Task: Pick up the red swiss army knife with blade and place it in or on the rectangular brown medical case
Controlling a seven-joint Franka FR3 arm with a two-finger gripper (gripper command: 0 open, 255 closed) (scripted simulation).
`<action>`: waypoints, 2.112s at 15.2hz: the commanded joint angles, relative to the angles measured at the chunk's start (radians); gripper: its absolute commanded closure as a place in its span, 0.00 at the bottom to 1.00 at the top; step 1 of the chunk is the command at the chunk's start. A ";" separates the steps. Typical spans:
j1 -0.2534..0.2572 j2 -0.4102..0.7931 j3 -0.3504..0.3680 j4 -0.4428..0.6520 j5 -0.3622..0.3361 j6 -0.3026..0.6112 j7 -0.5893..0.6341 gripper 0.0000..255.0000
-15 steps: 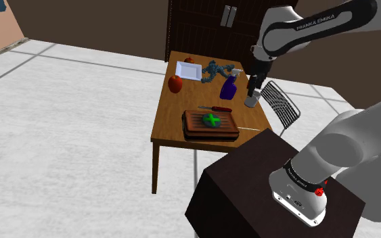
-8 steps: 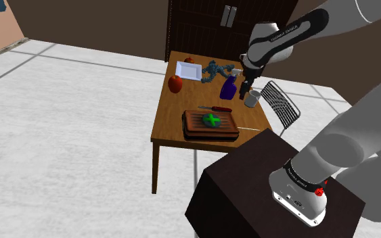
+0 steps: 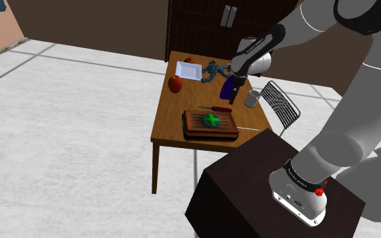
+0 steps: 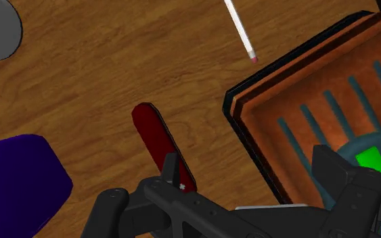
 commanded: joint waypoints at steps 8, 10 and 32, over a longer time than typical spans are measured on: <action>-0.100 0.368 0.117 0.310 0.103 0.080 -0.244 0.00; -0.118 0.444 0.141 0.388 0.107 0.084 -0.281 0.00; -0.130 0.551 0.157 0.442 0.116 0.137 -0.291 1.00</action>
